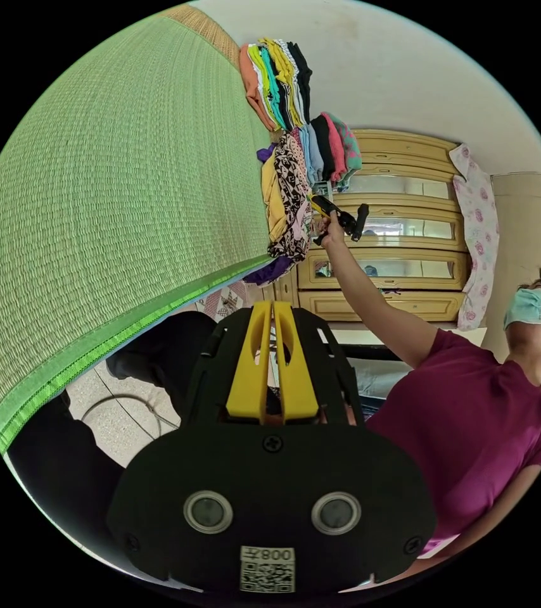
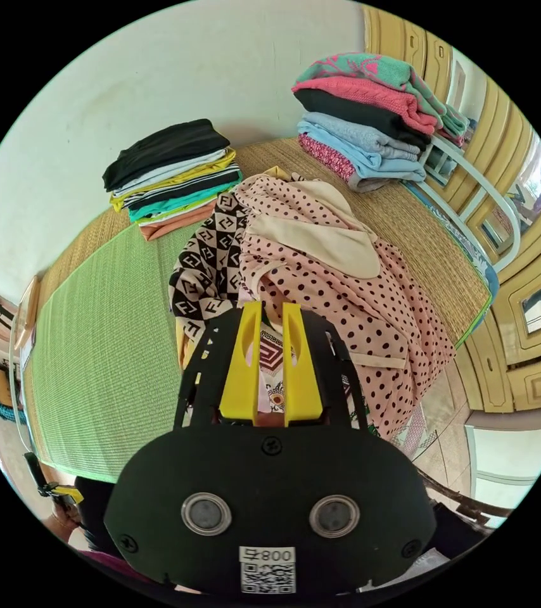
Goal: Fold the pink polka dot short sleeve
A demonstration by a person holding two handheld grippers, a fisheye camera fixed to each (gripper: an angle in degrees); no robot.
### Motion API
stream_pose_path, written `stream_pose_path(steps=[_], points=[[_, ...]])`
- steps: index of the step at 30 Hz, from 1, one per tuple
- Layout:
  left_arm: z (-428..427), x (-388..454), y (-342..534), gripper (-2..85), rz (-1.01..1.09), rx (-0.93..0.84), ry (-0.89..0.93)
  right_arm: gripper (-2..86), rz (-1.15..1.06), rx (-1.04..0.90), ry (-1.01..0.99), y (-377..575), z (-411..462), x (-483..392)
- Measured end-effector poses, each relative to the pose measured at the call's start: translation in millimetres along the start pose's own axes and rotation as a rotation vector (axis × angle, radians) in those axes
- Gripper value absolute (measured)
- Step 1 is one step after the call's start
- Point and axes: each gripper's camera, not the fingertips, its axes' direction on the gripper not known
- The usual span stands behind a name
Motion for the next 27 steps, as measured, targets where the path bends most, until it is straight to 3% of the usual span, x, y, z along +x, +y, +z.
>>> stream_pose_path(steps=[6, 15, 22, 27], points=[[-4, 21, -20, 0.4, 0.024, -0.006, 0.007, 0.2, 0.003, 0.034, -0.251, 11, -15, 14], [-1, 71, -88, 3.7, 0.139, 0.025, 0.076, 0.1, -0.244, 0.041, -0.636, 68, -65, -55], [-14, 90, -139, 8.8, 0.151, 0.103, 0.165, 0.2, -0.316, -0.062, -0.858, 138, -65, -119], [-5, 77, -170, 10.4, 0.110, 0.080, 0.066, 0.2, -0.357, -0.175, -0.897, 175, -46, -159]])
